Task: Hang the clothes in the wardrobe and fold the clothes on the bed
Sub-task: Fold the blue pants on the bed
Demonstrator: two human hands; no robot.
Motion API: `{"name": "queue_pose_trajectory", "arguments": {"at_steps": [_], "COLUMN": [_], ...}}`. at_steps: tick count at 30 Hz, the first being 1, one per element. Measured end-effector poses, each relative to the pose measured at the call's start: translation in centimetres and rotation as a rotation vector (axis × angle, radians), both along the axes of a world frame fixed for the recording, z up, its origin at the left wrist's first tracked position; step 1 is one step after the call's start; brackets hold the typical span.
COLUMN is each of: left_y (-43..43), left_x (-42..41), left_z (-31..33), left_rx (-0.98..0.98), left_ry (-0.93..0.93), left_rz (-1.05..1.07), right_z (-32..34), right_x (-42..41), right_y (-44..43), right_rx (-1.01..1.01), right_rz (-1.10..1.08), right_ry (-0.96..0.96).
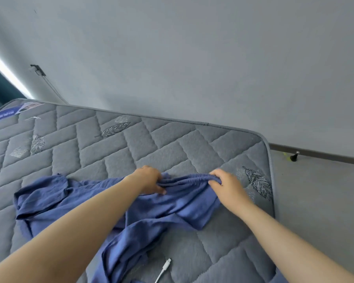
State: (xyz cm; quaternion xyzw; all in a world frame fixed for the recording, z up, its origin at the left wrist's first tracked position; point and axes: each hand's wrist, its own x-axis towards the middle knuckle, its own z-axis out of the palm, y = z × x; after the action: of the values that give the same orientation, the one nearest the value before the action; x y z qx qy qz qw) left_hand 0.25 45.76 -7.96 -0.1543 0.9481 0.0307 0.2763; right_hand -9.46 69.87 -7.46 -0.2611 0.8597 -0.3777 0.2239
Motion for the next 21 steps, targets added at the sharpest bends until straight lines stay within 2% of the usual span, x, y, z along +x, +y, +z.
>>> {"name": "queue_pose_trajectory", "arguments": {"at_steps": [2, 5, 8, 12, 17, 21], "left_y": [-0.1, -0.4, -0.7, -1.0, -1.3, -1.4], "left_x": [0.4, 0.7, -0.1, -2.1, -4.6, -5.5], "left_z": [1.0, 3.4, 7.6, 15.2, 26.1, 33.4], "left_rx": [0.059, 0.150, 0.197, 0.224, 0.195, 0.166], "left_ry": [-0.037, 0.047, 0.242, 0.585, 0.887, 1.065], "left_rz": [0.084, 0.177, 0.244, 0.256, 0.267, 0.230], "right_z": [2.9, 6.7, 9.9, 14.8, 23.2, 30.7], "right_x": [-1.9, -3.8, -4.5, -5.7, -7.3, -8.6], "right_y": [0.4, 0.9, 1.1, 0.7, -0.4, -0.8], "right_rx": [-0.024, -0.023, -0.041, -0.145, -0.083, -0.215], "right_rz": [0.022, 0.083, 0.061, -0.092, -0.223, -0.277], "right_ry": [0.081, 0.159, 0.238, 0.282, 0.552, 0.463]}}
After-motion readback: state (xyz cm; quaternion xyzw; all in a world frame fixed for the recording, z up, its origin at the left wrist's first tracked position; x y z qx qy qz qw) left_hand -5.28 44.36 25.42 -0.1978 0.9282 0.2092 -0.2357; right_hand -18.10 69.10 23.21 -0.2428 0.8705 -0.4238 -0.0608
